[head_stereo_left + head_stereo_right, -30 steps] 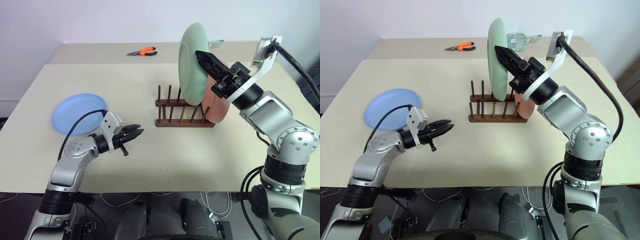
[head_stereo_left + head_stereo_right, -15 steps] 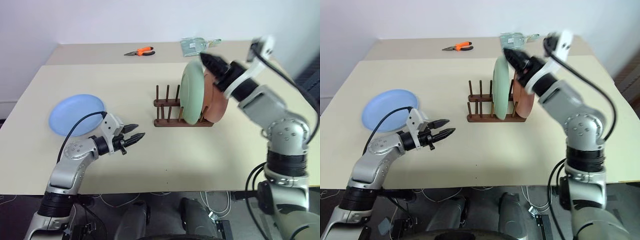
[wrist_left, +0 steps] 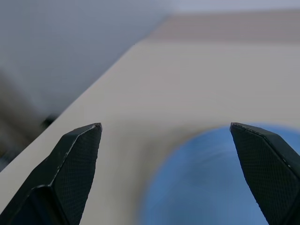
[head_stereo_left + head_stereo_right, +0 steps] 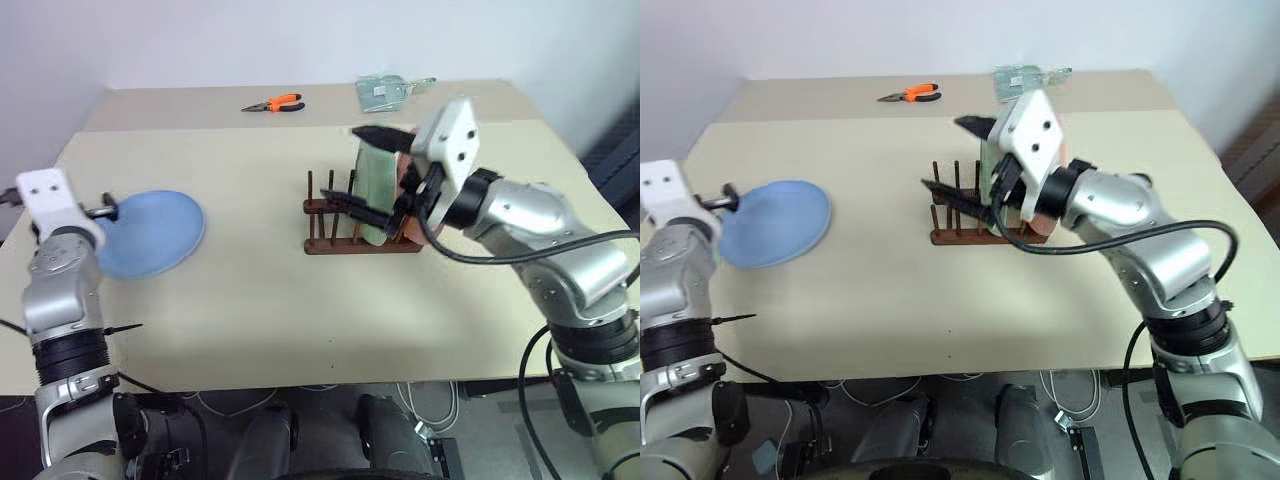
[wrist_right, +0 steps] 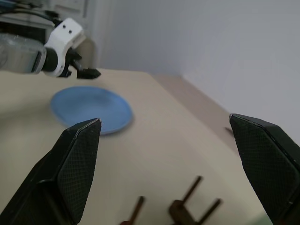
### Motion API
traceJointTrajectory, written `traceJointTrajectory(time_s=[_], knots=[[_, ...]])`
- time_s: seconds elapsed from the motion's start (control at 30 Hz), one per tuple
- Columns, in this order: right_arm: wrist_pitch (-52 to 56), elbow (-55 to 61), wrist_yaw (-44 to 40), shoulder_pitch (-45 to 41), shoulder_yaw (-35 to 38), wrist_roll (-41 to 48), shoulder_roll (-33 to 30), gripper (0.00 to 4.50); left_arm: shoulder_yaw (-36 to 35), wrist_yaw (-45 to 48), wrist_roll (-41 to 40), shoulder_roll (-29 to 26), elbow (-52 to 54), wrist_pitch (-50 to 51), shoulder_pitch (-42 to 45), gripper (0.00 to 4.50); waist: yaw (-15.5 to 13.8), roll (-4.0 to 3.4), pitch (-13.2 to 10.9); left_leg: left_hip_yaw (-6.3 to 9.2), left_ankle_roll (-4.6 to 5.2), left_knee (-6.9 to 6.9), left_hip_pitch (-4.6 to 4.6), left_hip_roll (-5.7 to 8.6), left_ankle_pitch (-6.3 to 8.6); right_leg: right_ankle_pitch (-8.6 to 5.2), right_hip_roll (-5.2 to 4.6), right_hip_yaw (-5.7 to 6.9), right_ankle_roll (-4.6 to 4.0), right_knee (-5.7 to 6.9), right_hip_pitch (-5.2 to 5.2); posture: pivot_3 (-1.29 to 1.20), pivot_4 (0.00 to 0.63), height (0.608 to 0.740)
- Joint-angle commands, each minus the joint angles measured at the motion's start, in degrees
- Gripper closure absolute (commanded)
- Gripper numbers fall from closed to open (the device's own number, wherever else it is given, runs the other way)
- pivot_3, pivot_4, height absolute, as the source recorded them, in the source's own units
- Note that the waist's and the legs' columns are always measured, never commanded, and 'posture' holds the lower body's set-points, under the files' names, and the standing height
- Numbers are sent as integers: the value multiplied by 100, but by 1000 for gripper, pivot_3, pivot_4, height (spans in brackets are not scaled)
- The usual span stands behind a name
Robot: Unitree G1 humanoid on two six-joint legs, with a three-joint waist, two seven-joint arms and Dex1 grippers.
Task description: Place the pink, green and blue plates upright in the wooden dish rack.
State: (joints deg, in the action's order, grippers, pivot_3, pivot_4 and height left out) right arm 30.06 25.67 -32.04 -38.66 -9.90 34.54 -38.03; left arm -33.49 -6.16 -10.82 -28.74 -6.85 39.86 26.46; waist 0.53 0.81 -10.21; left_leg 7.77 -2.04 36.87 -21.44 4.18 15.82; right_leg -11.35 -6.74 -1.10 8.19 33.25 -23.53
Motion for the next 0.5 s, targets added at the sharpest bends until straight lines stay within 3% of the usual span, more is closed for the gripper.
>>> traceJointTrajectory(time_s=[0.03, 0.13, 0.2, 0.27, 0.47, 0.5], knots=[[-147, 92, -192, -23, 91, -183, 166, 59, -808, -429, -483, 279, 557, 838, -5, 0, -19, 19, 2, 5, -3, 0, 0, 0, -1, 1, 0, 2, -2, 1, 1, 0, 150, 740], [-173, 41, -305, -2, 74, -341, 287, 59, -1125, -287, -1034, 615, 820, 1601, -66, 0, -27, 33, 5, 10, -7, 1, 0, 1, -3, 3, 0, 7, -6, 2, 3, 0, 150, 740], [-223, 5, -362, 6, 58, -476, 364, 0, -1424, -311, -1414, 949, 914, 1866, -39, 513, -26, 34, 5, 9, -8, 1, 1, 2, -3, 3, 0, 7, -6, 4, 4, 0, 150, 740], [-231, 12, -398, 18, 60, -573, 440, 0, -1650, -320, -1688, 1131, 921, 1943, 31, 1246, -16, 34, 5, 10, -10, 1, 0, 2, -4, 3, 0, 7, -6, 5, 3, 0, 150, 740], [-190, 67, -507, 108, 70, -765, 543, 0, -1609, -351, -1923, 1193, 822, 1817, 137, 4237, 3, 36, 6, 8, -13, -2, 3, 1, -6, 4, 2, 7, -8, 9, 1, 0, 150, 740], [-121, 71, -543, 113, 86, -728, 548, 0, -1439, -206, -1929, 1164, 864, 1676, 154, 4425, -1, 36, 6, 9, -13, -2, 2, 1, -6, 4, 2, 7, -8, 9, 1, 0, 150, 740]])
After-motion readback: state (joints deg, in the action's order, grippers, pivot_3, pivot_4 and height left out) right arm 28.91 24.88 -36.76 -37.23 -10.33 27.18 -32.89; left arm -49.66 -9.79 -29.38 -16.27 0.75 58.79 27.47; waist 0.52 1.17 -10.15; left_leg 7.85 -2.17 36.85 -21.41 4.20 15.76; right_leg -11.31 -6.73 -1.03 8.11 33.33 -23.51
